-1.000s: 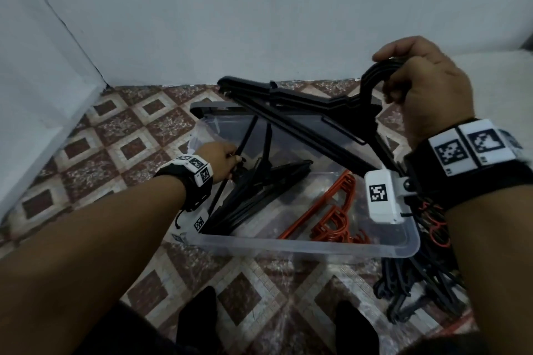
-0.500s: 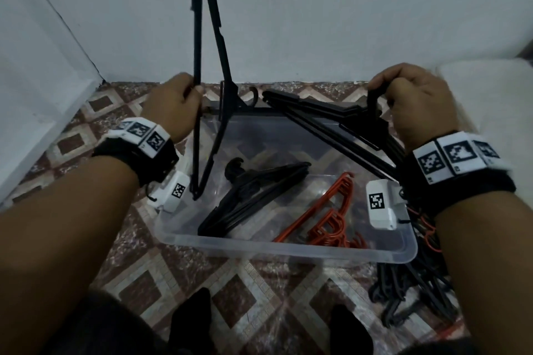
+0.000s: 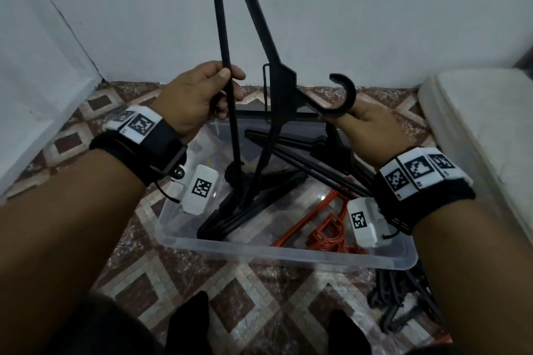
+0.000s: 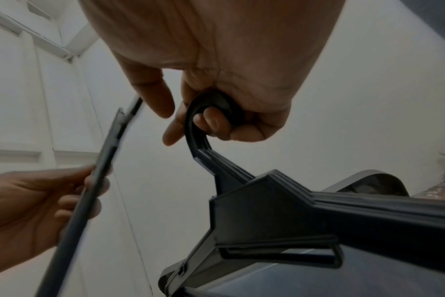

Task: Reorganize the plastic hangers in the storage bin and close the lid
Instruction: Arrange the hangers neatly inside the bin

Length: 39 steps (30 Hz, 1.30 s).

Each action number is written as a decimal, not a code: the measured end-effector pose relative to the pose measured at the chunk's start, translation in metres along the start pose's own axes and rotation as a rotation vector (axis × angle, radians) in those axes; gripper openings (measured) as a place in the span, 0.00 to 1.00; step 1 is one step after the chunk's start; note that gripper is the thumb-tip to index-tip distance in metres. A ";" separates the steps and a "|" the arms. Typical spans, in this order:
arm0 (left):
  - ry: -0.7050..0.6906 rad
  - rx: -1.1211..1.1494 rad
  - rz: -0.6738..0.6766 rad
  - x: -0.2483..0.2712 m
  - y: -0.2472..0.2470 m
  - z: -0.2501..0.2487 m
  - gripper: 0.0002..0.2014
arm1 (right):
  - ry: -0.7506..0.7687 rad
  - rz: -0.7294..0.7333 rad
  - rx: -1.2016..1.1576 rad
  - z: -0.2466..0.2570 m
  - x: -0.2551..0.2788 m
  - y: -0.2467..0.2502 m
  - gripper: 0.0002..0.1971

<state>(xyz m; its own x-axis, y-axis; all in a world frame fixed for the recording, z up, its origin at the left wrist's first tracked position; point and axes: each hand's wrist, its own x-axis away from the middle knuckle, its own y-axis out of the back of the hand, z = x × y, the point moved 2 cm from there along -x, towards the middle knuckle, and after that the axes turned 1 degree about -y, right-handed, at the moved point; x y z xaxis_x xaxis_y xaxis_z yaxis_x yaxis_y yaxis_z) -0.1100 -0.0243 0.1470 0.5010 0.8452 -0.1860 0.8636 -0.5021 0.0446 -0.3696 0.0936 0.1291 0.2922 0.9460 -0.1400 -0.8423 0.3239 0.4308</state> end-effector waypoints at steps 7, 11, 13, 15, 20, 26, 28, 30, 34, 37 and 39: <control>0.125 -0.075 -0.108 -0.001 0.003 0.022 0.12 | 0.042 0.053 -0.005 0.005 0.002 -0.003 0.21; 0.177 -0.481 -0.362 0.000 0.005 0.029 0.09 | 0.156 0.054 0.220 0.010 0.002 -0.008 0.22; 0.057 -0.748 -0.502 0.003 0.001 0.025 0.14 | 0.171 0.039 0.273 0.013 0.002 -0.013 0.24; -0.086 -0.808 -0.350 0.004 -0.020 0.025 0.19 | 0.159 0.044 0.293 0.012 0.002 -0.018 0.24; -0.028 -0.994 0.082 0.011 -0.066 0.047 0.40 | 0.131 0.053 0.307 0.008 0.001 -0.024 0.23; -0.133 -1.182 0.136 0.015 -0.081 0.046 0.29 | 0.114 0.060 0.286 0.008 0.003 -0.028 0.26; -0.240 -1.195 0.104 0.017 -0.088 0.039 0.19 | 0.113 0.063 0.269 0.010 0.004 -0.032 0.25; -0.273 -1.198 0.114 0.017 -0.093 0.034 0.13 | 0.095 0.071 0.240 0.011 0.005 -0.034 0.24; -0.237 -1.212 0.015 0.013 -0.079 0.030 0.12 | 0.045 0.131 0.236 0.005 0.004 -0.026 0.17; -0.165 -1.213 -0.087 0.006 -0.052 0.023 0.14 | -0.005 0.145 0.311 -0.009 0.002 -0.014 0.04; -0.130 -1.216 -0.089 0.000 -0.034 0.015 0.15 | -0.049 0.134 0.349 -0.019 -0.001 -0.006 0.08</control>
<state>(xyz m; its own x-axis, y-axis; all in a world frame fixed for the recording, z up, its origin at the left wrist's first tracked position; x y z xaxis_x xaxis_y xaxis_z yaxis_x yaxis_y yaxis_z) -0.1406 -0.0096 0.1308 0.4883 0.8085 -0.3284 0.4193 0.1127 0.9008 -0.3737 0.0909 0.1095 0.2185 0.9756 -0.0226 -0.6722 0.1672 0.7212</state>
